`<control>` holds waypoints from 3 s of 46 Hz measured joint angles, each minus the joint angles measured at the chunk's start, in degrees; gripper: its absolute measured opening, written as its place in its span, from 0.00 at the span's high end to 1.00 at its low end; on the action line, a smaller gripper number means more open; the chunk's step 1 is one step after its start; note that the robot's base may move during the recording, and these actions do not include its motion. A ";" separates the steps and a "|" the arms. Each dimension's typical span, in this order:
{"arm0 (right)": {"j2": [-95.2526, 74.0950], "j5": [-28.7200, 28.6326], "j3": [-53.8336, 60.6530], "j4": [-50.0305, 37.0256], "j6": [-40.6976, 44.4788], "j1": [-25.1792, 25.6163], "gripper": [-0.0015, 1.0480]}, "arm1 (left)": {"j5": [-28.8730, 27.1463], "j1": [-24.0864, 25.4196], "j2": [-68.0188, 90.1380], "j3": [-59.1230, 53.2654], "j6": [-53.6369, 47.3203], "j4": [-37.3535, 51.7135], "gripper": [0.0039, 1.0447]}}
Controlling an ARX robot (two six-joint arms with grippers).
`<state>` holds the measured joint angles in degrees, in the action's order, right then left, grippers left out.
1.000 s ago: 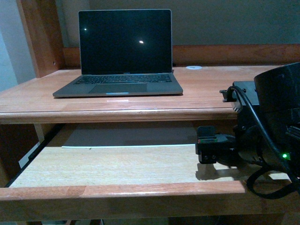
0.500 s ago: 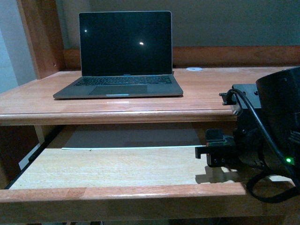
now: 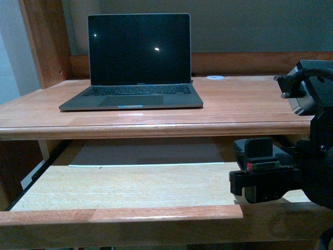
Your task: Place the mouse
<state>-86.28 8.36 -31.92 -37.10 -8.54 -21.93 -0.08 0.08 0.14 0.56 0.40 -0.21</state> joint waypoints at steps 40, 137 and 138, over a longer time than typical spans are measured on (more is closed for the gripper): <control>-14.97 5.22 -16.28 -0.63 -0.02 2.78 0.40 | -0.02 -0.02 0.00 0.00 0.02 0.02 0.06; -28.02 -2.36 -26.97 -20.00 5.84 14.75 0.37 | -0.04 -0.04 0.00 0.00 0.00 0.07 0.06; -27.23 -2.40 -23.71 -22.27 6.58 15.21 0.42 | -0.02 -0.04 0.00 0.00 0.00 0.02 0.06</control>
<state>-113.51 5.96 -55.64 -59.37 -1.96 -6.72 -0.10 0.03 0.14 0.56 0.40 -0.19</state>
